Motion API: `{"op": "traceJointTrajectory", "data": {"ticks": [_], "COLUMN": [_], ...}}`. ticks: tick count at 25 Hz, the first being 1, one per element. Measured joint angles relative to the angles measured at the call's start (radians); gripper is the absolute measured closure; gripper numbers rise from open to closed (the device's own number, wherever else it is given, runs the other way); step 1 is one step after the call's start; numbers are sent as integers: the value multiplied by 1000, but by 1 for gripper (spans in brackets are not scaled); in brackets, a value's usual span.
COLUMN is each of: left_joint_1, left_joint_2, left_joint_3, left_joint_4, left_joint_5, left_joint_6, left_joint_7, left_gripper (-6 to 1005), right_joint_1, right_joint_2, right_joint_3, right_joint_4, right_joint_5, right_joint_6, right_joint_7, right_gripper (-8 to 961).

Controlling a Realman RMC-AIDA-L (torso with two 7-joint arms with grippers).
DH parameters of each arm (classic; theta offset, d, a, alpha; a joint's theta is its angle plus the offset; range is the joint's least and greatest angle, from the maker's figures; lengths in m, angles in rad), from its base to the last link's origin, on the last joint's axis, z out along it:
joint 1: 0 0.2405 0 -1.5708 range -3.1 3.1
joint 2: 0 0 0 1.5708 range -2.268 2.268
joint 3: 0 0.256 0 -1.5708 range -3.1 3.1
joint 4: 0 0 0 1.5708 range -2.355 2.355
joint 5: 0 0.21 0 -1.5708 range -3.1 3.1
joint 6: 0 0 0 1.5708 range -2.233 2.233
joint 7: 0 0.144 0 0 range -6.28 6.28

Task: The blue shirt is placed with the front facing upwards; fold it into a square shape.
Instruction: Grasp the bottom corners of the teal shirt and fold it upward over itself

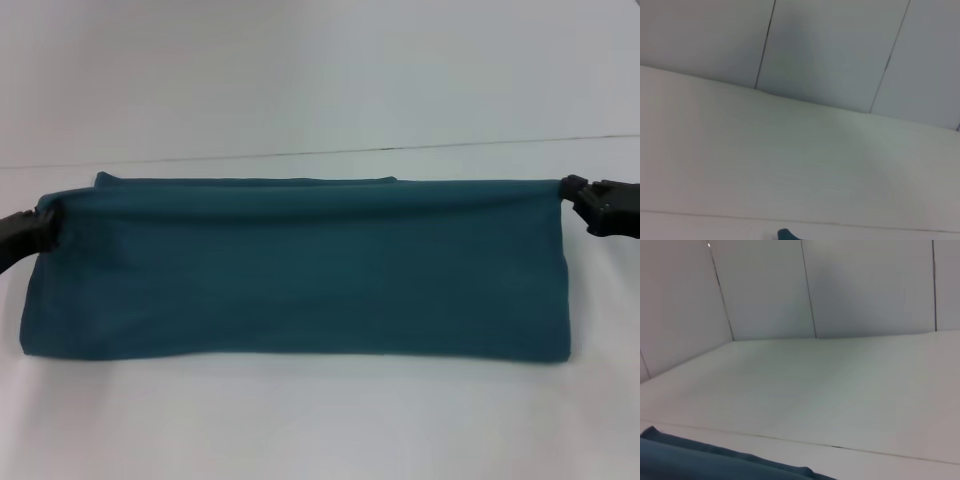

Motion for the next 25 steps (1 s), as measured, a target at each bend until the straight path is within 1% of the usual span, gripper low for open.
{"op": "traceJointTrajectory", "data": {"ticks": [5,11,16,25], "left_joint_1": [-34,-71,-92,-116], "left_joint_2": [2,1,-1,-2], "left_joint_3": [21,34,79,189], "left_joint_4": [-13,-13,-23,-49], "left_joint_5": [-6,-16,-33,-101], "left_joint_6": [-52,-103,-174,-294], "left_joint_7": [0,1,-4,-4], "left_gripper": [948,948,946,947], "right_joint_1": [20,42,63,88], "right_joint_2": [0,0,0,-1], "right_joint_3": [-30,-36,-38,-51], "right_joint_4": [20,36,40,68], "right_joint_5": [2,3,4,4], "right_joint_6": [75,128,169,242], "right_joint_7": [1,1,1,-5], "right_gripper": [913,911,909,906]}}
